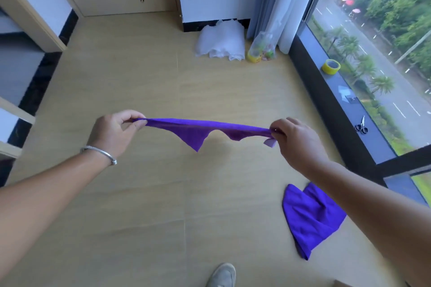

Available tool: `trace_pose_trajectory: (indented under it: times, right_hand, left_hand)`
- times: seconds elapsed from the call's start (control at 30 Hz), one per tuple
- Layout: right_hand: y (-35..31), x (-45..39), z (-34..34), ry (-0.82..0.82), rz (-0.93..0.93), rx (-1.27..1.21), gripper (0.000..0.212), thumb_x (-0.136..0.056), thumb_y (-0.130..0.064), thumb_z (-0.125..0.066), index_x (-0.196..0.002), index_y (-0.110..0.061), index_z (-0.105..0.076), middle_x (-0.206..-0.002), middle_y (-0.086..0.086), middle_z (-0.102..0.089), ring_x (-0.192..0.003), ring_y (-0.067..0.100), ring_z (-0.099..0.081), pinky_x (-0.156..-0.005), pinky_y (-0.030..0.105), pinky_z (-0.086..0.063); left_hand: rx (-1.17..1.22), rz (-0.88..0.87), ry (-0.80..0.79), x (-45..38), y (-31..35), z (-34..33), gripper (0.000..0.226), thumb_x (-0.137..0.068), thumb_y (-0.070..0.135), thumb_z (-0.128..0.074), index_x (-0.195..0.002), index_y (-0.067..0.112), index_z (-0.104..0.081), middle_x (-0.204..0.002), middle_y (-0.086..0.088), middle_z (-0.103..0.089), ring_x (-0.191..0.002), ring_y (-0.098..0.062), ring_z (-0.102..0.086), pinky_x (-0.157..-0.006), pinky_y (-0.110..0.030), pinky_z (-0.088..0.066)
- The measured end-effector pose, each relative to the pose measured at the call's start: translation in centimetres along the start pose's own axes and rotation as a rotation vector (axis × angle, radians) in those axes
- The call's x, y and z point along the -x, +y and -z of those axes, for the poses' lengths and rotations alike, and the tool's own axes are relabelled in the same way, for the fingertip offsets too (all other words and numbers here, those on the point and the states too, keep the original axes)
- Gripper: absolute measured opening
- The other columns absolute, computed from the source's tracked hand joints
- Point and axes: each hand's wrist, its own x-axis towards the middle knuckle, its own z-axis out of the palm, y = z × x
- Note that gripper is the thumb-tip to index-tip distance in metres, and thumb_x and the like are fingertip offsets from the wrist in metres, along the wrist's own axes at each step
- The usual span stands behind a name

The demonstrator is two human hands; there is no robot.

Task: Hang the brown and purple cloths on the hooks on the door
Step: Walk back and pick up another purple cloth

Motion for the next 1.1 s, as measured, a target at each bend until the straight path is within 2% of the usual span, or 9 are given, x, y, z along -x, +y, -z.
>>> trace_pose_trajectory:
  times: [0.07, 0.17, 0.3, 0.4, 0.53, 0.7, 0.9, 0.97, 1.1]
  right_hand:
    - [0.7, 4.9, -2.1, -0.085, -0.058, -0.030, 0.012, -0.088, -0.017, -0.057, -0.082, -0.026, -0.063, -0.083, -0.009, -0.060, -0.070, 0.017, -0.051, -0.058, 0.030, -0.036]
    - [1.8, 12.4, -5.2, -0.173, -0.102, -0.019, 0.008, -0.086, -0.023, -0.065, -0.079, -0.026, -0.067, -0.077, -0.007, -0.059, -0.071, 0.019, -0.054, -0.056, 0.030, -0.039]
    - [3.2, 22.5, -9.7, -0.287, -0.198, -0.009, 0.004, -0.085, -0.027, -0.069, -0.081, -0.027, -0.069, -0.070, -0.008, -0.055, -0.071, 0.021, -0.056, -0.054, 0.029, -0.035]
    - [3.8, 28.7, -12.5, -0.391, -0.259, 0.013, 0.002, -0.083, -0.028, -0.071, -0.082, -0.028, -0.070, -0.074, -0.007, -0.059, -0.072, 0.021, -0.058, -0.053, 0.028, -0.035]
    - [3.8, 34.9, -15.3, -0.547, -0.292, 0.038, 0.004, -0.084, -0.024, -0.069, -0.082, -0.027, -0.070, -0.075, -0.003, -0.062, -0.067, 0.025, -0.060, -0.054, 0.032, -0.041]
    - [3.9, 38.1, -18.6, -0.673, -0.383, 0.038, 0.020, -0.083, -0.012, -0.058, -0.084, -0.029, -0.068, -0.080, -0.005, -0.059, -0.071, 0.021, -0.058, -0.059, 0.032, -0.043]
    - [6.3, 37.3, -25.3, -0.508, -0.572, -0.022, 0.025, -0.086, -0.005, -0.054, -0.101, -0.020, -0.068, -0.091, 0.002, -0.067, -0.085, 0.026, -0.060, -0.066, 0.032, -0.042]
    - [8.0, 35.9, -28.1, -0.442, -0.581, -0.039, 0.023, -0.089, -0.005, -0.053, -0.102, -0.018, -0.067, -0.094, 0.002, -0.068, -0.088, 0.026, -0.058, -0.069, 0.030, -0.039]
    - [12.0, 31.8, -34.7, -0.306, -0.561, -0.124, 0.023, -0.090, 0.000, -0.049, -0.099, -0.012, -0.066, -0.098, 0.006, -0.067, -0.095, 0.029, -0.057, -0.080, 0.037, -0.045]
  left_hand:
    - [-0.001, 0.040, -0.051, 5.4, -2.1, -1.3, 0.026, -0.083, 0.022, -0.071, -0.071, 0.044, -0.064, -0.070, 0.031, -0.064, -0.060, 0.013, -0.054, -0.051, -0.001, -0.033]
    - [-0.002, 0.123, -0.131, 13.3, -5.6, -3.7, 0.026, -0.083, 0.020, -0.073, -0.071, 0.042, -0.065, -0.067, 0.024, -0.066, -0.061, 0.010, -0.055, -0.054, -0.004, -0.035]
    - [-0.089, 0.221, -0.315, 23.0, -10.7, -7.4, 0.019, -0.083, 0.020, -0.072, -0.074, 0.035, -0.068, -0.078, 0.019, -0.069, -0.074, -0.006, -0.062, -0.066, -0.020, -0.043]
    - [-0.142, 0.276, -0.460, 28.7, -14.2, -9.6, 0.013, -0.083, 0.019, -0.072, -0.078, 0.031, -0.071, -0.084, 0.016, -0.069, -0.080, -0.013, -0.063, -0.069, -0.025, -0.042]
    - [-0.161, 0.351, -0.581, 33.8, -18.2, -11.5, 0.017, -0.083, 0.020, -0.072, -0.076, 0.036, -0.069, -0.079, 0.021, -0.067, -0.077, -0.009, -0.063, -0.067, -0.025, -0.041]
    - [-0.147, 0.410, -0.665, 35.9, -22.1, -13.9, 0.029, -0.083, 0.023, -0.072, -0.070, 0.047, -0.061, -0.078, 0.020, -0.069, -0.078, -0.009, -0.064, -0.072, -0.028, -0.047]
    - [-0.065, 0.449, -0.626, 33.2, -26.5, -20.0, 0.027, -0.086, 0.017, -0.067, -0.073, 0.039, -0.059, -0.070, 0.010, -0.067, -0.071, -0.015, -0.063, -0.066, -0.028, -0.045]
    - [-0.024, 0.464, -0.573, 31.3, -27.9, -23.0, 0.021, -0.087, 0.013, -0.065, -0.078, 0.031, -0.061, -0.072, 0.003, -0.067, -0.071, -0.020, -0.062, -0.066, -0.027, -0.042]
    - [0.015, 0.444, -0.476, 26.8, -31.2, -29.7, 0.010, -0.088, 0.014, -0.064, -0.084, 0.023, -0.065, -0.074, 0.001, -0.067, -0.072, -0.022, -0.061, -0.069, -0.030, -0.044]
